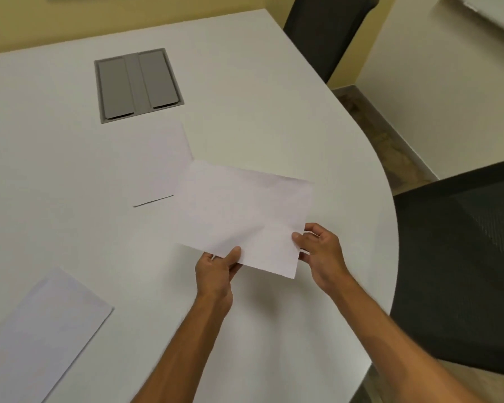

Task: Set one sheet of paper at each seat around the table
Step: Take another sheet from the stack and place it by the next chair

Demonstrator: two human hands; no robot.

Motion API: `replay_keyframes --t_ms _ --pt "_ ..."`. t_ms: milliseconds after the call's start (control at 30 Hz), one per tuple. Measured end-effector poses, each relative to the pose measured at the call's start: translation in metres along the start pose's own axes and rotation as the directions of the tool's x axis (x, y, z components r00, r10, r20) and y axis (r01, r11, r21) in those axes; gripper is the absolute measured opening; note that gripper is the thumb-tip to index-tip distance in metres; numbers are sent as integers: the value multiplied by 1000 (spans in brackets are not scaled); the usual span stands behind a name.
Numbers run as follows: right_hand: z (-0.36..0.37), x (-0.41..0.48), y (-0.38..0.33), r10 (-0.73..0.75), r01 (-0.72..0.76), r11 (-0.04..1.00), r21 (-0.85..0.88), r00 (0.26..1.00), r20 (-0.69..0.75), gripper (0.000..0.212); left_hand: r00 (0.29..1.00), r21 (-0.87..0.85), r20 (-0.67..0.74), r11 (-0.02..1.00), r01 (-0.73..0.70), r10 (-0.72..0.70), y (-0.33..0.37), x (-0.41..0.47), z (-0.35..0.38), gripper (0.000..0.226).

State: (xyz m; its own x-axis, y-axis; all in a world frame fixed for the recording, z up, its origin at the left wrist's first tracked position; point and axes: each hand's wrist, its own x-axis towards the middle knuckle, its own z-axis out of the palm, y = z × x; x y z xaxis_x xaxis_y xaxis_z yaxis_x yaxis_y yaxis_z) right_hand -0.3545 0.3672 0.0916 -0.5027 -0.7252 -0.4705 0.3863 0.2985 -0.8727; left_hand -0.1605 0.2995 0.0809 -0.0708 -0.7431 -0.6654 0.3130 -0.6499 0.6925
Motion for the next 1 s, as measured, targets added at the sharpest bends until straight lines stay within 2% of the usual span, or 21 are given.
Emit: replay_keyframes --t_ms 167,267,367,500,600,667,700,767,833,867,933,1000 --pt "-47 3 6 -15 13 999 -47 999 -38 16 999 -6 -30 999 35 -35 -19 4 9 19" --pt "-78 9 11 9 -14 997 -75 998 -65 14 991 1 -136 1000 -3 4 -20 20 8 19" --pt "-104 19 19 31 -45 993 -113 992 -125 13 968 202 -225 977 -62 108 -23 40 7 10" --pt "-128 34 34 27 -79 978 -192 965 -260 13 971 497 -144 863 -93 188 -33 57 14 16" --pt "-141 46 41 12 -111 959 -259 933 -359 15 980 616 -83 782 -92 182 -40 63 23 13" --pt "-147 54 44 12 -133 951 -280 919 -394 18 978 681 -77 727 -91 195 -47 65 27 18" --pt "-150 57 46 16 -142 946 -291 917 -399 18 973 725 -75 682 -96 217 -50 65 29 25" --pt "-154 64 50 27 -167 935 -313 914 -405 18 955 840 -2 518 -159 297 -58 65 30 54" --pt "-157 68 56 33 -192 917 -350 911 -412 14 926 910 195 292 -293 324 -64 67 30 88" --pt "-158 70 59 34 -205 906 -370 907 -419 13 902 915 310 164 -369 301 -66 70 31 98" --pt "-161 70 64 34 -226 887 -403 902 -430 12 841 861 505 -54 -505 195 -69 78 33 102" --pt "-163 69 68 31 -234 874 -425 901 -432 12 796 791 601 -202 -577 77 -72 86 36 100"
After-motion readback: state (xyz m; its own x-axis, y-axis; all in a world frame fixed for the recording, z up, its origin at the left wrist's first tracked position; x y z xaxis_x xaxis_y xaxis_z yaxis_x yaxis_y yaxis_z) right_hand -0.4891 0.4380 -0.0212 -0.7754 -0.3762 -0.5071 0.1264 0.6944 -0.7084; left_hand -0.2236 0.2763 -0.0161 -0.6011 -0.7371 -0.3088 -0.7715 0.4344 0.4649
